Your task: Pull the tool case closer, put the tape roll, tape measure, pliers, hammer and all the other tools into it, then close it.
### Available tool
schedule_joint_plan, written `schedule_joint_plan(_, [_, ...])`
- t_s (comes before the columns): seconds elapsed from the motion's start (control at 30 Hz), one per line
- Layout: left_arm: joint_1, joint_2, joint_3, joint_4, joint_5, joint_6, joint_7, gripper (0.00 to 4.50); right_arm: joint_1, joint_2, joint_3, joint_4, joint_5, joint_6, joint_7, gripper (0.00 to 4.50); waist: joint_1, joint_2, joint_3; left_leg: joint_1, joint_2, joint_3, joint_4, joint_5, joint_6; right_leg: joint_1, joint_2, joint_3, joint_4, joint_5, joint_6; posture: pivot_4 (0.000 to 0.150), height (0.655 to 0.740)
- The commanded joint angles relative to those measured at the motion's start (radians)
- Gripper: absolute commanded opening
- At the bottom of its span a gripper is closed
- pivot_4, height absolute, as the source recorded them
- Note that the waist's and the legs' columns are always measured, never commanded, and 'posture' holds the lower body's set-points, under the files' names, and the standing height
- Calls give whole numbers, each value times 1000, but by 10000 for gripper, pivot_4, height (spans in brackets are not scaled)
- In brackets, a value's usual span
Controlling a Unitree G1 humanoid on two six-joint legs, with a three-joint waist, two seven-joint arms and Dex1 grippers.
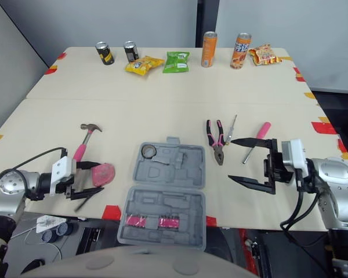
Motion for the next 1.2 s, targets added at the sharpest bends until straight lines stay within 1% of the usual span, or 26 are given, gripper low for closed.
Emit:
schedule_joint_plan(0.03, [-13, 4, 3, 5, -6, 9, -3, 29921, -1, -3, -11, -26, 8, -13, 0, 45000, 0, 0, 0, 0, 0, 0, 0, 0, 0, 0, 0, 0, 0, 0, 0, 1500, 7400])
schedule_joint_plan(0.2, [-11, 3, 7, 2, -13, 15, -8, 29922, 0, -5, -11, -25, 8, -14, 2, 45000, -1, 0, 0, 0, 0, 0, 0, 0, 0, 0, 0, 0, 0, 0, 0, 1500, 7400])
schedule_joint_plan(0.3, [0, 12, 27, -59, -53, 42, -19, 29921, 2, -6, -13, -28, 12, -8, 0, 45000, 0, 0, 0, 0, 0, 0, 0, 0, 0, 0, 0, 0, 0, 0, 0, 1500, 7400])
schedule_joint_plan(0.37, [1, 17, 40, -146, -93, 91, -18, 29921, 11, -13, -13, -39, 20, 26, -15, 45000, 0, 0, 0, 0, 0, -1, 0, 0, 0, 0, 0, 0, 0, 0, -1, 1500, 7400])
schedule_joint_plan(0.47, [-5, 23, 41, -269, -130, 157, -9, 29921, 14, -19, -12, -65, 37, 92, -50, 45000, 2, -1, 1, -1, 0, -1, 0, 0, 0, 0, 0, -1, 0, -1, -2, 1500, 7400])
schedule_joint_plan(0.57, [-57, 13, 12, -418, -161, 253, 11, 29921, -11, -20, -7, -105, 73, 199, -121, 45000, 4, -1, 1, 0, 0, -1, 0, 0, 0, 0, 0, -1, 1, -1, -2, 1500, 7400])
schedule_joint_plan(0.67, [-121, -11, -32, -533, -162, 340, 40, 29921, -28, -36, 0, -145, 90, 319, -203, 45000, 4, -1, 1, 0, 0, -2, 0, 0, 0, -1, 0, 0, 2, -2, -3, 1500, 7400])
schedule_joint_plan(0.7, [-136, -16, -45, -554, -159, 360, 49, 29921, -32, -41, 2, -155, 97, 351, -221, 45000, 4, -1, 1, 0, 0, -2, 0, 0, 0, -1, 0, 0, 2, -3, -5, 1500, 7400])
schedule_joint_plan(0.73, [-151, -23, -57, -568, -152, 372, 56, 29921, -41, -46, 8, -170, 92, 405, -275, 45000, 4, -1, 1, 0, -1, -2, 0, 0, 0, -1, 0, 0, 2, -3, -5, 1500, 7400])
schedule_joint_plan(0.77, [-192, -48, -88, -582, -137, 391, 70, 29921, -53, -56, 21, -194, 96, 465, -317, 45000, 3, -1, 1, 0, -1, -2, 0, 1, 0, -1, 0, 0, 2, -3, -5, 1500, 7400])
schedule_joint_plan(0.87, [-283, -110, -156, -592, -99, 412, 98, 29921, -82, -59, 34, -250, 154, 593, -387, 45000, 6, -1, 1, 0, -1, -2, -1, 2, 0, -1, 1, 1, 2, -3, -5, 1500, 7400])
schedule_joint_plan(0.97, [-368, -191, -224, -550, -59, 403, 114, 29921, -130, -52, 64, -298, 226, 748, -487, 45000, 8, -1, 1, 0, -1, -1, -1, 3, -1, -1, 1, 2, 2, -2, -4, 1500, 7400])
schedule_joint_plan(1.07, [-450, -270, -290, -469, 10, 341, 123, 29921, -208, -32, 86, -318, 367, 954, -618, 45000, 15, -1, 1, 0, -1, 0, -1, 5, -4, -1, 2, 3, 2, -2, -3, 1500, 7400])
schedule_joint_plan(1.2, [-517, -323, -322, -377, 62, 254, 126, 29921, -293, -3, 76, -296, 566, 1171, -788, 45000, 26, -1, 1, 1, -2, 0, -2, 6, -5, -1, 3, 5, 2, -1, -2, 1500, 7400])
